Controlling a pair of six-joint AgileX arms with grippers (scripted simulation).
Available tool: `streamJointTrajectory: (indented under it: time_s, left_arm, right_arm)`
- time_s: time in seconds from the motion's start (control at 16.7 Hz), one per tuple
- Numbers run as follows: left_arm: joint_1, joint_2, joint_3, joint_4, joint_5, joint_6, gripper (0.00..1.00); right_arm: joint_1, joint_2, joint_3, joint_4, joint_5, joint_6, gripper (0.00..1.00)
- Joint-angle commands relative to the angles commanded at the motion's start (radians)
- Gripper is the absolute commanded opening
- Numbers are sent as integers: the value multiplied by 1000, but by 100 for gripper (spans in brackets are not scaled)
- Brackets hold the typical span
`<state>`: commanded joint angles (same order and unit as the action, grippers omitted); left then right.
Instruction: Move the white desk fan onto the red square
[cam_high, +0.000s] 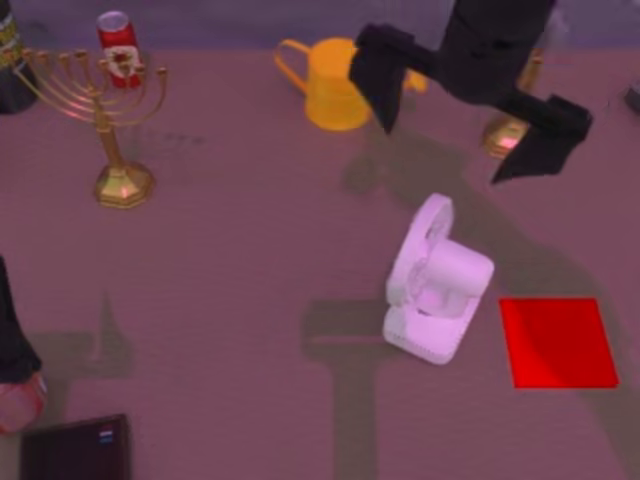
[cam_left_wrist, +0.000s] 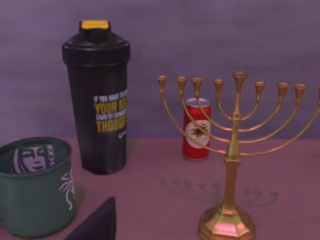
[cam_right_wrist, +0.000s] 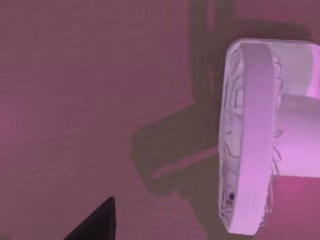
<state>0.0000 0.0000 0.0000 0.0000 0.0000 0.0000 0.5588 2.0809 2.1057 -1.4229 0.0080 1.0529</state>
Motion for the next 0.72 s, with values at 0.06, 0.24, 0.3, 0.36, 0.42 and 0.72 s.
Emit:
streamJointTrajectory:
  time_s: [0.06,0.24,0.3,0.36,0.42,0.72]
  left_arm:
    - [0,0,0,0,0,0,100]
    - [0,0,0,0,0,0,100]
    - [0,0,0,0,0,0,100]
    - [0,0,0,0,0,0,100]
    - [0,0,0,0,0,0,100]
    - [0,0,0,0,0,0,100]
  right_arm:
    - [12,47,25,-34,-2,19,100]
    - [32,129,64,-97,-5,53,100]
    - [34,135,66,-103,-6,56,100]
    - [34,135,66,-103,-6,56,100]
    - [34,135,66,-103,-6,56,100]
    - [31,132,47,-84,-6,52,100]
